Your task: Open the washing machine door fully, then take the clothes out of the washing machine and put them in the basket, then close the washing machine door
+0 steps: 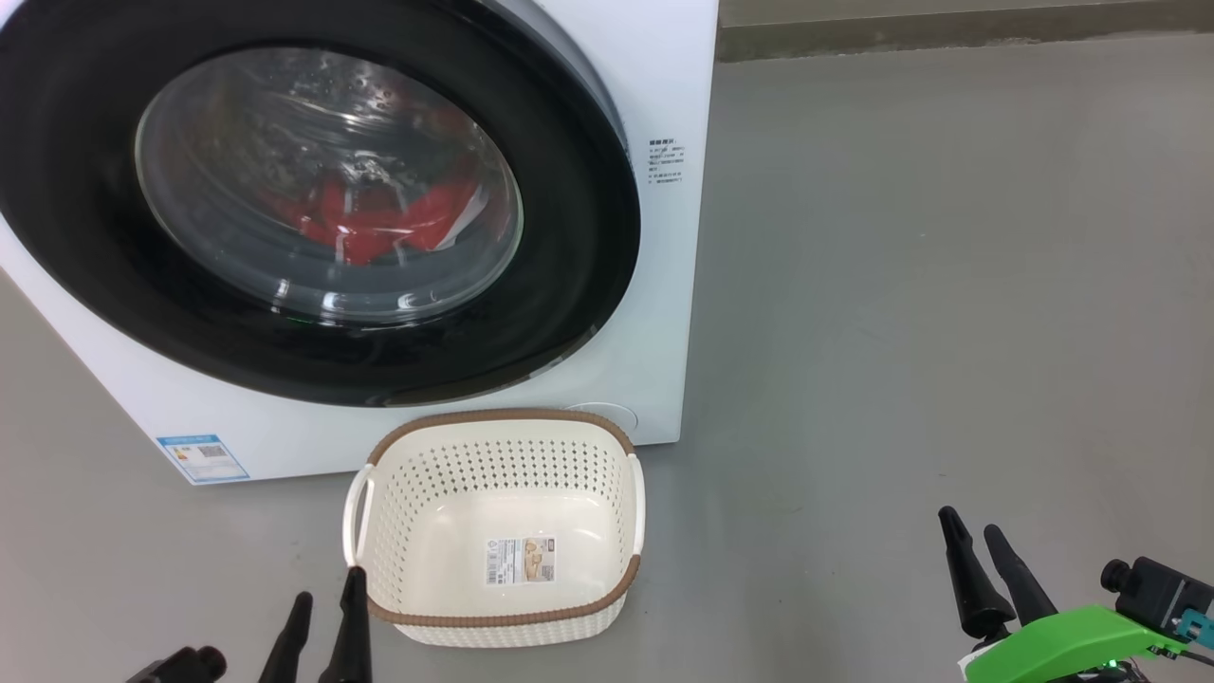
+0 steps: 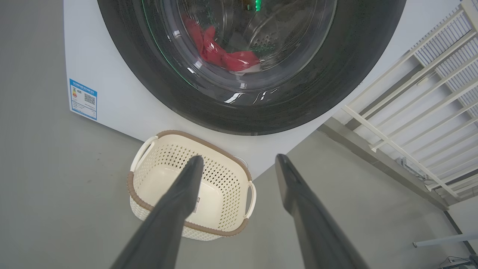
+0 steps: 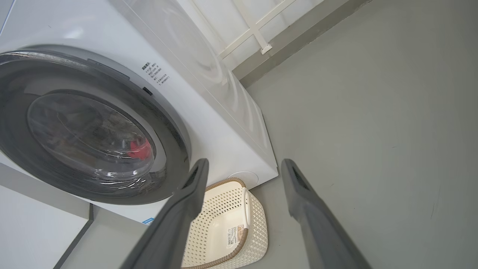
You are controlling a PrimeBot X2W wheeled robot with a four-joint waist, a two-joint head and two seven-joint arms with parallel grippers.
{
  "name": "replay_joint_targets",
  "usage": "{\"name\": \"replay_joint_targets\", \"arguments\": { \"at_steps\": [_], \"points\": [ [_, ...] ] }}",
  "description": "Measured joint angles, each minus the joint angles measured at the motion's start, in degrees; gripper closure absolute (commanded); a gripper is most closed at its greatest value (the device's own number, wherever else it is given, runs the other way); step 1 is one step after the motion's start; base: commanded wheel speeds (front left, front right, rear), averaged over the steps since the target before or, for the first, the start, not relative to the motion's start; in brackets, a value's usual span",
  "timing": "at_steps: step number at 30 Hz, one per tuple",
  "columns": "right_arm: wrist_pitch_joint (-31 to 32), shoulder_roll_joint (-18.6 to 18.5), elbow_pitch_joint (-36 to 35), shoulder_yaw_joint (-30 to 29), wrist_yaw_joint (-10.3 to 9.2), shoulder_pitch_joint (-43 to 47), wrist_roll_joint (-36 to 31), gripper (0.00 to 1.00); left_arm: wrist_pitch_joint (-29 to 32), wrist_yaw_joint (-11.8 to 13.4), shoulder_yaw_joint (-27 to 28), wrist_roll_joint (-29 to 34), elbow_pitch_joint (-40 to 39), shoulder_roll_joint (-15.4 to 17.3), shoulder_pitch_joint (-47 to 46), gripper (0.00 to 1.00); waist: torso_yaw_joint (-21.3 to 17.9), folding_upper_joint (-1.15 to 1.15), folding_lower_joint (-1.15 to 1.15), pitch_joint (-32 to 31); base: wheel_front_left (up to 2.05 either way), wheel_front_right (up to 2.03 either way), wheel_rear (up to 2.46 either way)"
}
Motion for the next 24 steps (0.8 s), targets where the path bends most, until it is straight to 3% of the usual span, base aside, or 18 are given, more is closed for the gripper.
{"name": "replay_joint_targets", "arguments": {
  "at_steps": [24],
  "points": [
    [-4.0,-1.2,0.2,1.7,0.01,0.8,-11.5,0.00,-3.9,3.4,-3.0,15.6,-2.7,1.4,1.1,0.00,0.3,0.00,0.00,-0.1,0.00,0.00,0.00]
  ]
}}
